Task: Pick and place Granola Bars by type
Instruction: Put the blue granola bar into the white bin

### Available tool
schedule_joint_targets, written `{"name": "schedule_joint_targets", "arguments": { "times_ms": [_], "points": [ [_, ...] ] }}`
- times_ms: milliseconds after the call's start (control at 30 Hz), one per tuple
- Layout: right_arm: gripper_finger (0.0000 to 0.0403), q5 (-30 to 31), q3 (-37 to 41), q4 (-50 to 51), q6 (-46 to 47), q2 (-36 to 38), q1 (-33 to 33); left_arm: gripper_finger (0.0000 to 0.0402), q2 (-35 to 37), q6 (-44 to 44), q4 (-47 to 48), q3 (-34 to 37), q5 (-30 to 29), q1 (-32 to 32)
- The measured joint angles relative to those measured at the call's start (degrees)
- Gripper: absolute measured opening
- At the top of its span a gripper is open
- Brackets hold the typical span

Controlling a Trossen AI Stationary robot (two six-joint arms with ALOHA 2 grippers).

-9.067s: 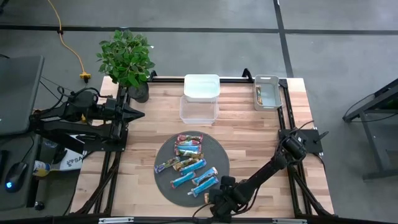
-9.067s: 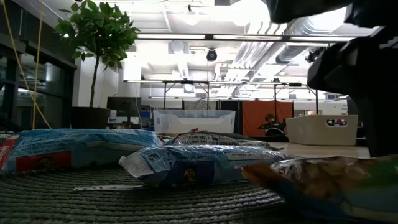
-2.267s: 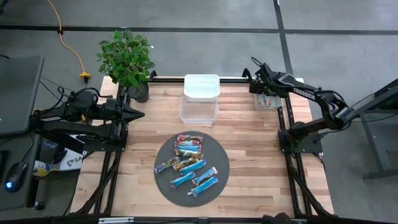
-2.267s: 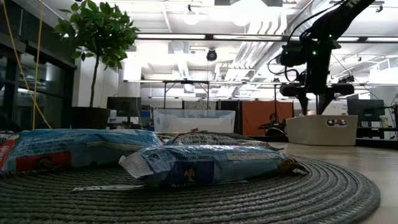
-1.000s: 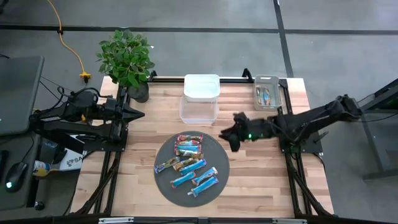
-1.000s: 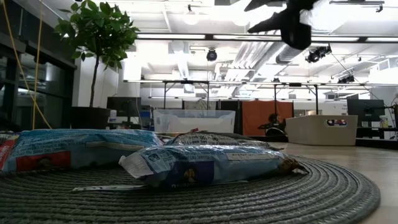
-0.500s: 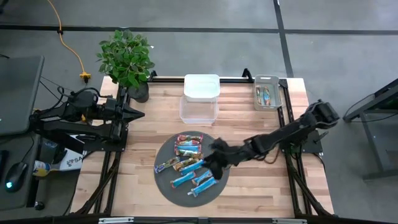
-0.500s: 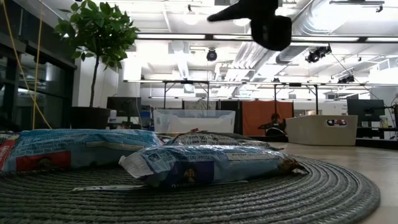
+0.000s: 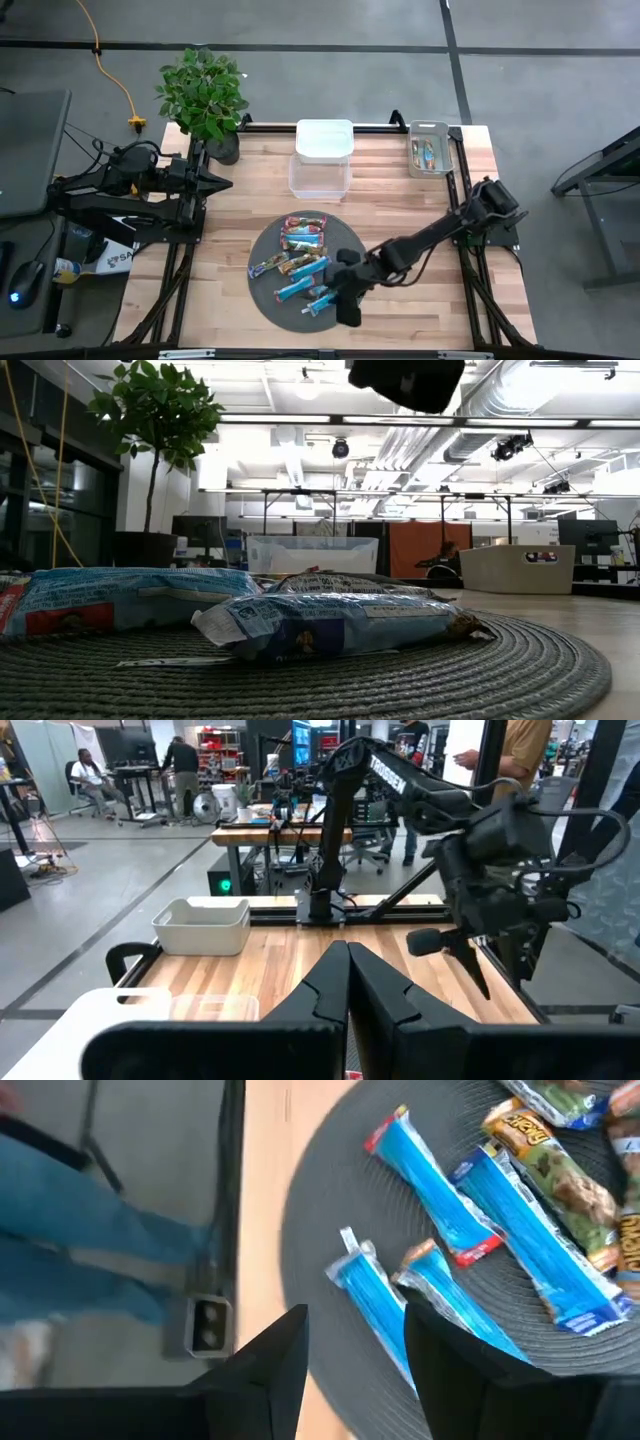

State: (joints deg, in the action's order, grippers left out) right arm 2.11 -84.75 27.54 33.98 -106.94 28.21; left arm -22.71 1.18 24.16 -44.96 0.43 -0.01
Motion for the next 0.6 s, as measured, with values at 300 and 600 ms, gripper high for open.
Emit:
{"name": "schedule_joint_targets", "arguments": {
  "times_ms": [300, 600],
  "points": [
    [0.0151, 6.39, 4.68, 2.63, -8.44, -0.04, 3.77, 0.0001, -0.01, 0.01, 0.00, -0.01, 0.00, -0.02],
    [0.0194, 5.29, 10.38, -4.73, -10.37, -0.04, 3.59, 0.0001, -0.01, -0.01, 0.00, -0.01, 0.02, -0.02]
  ]
}}
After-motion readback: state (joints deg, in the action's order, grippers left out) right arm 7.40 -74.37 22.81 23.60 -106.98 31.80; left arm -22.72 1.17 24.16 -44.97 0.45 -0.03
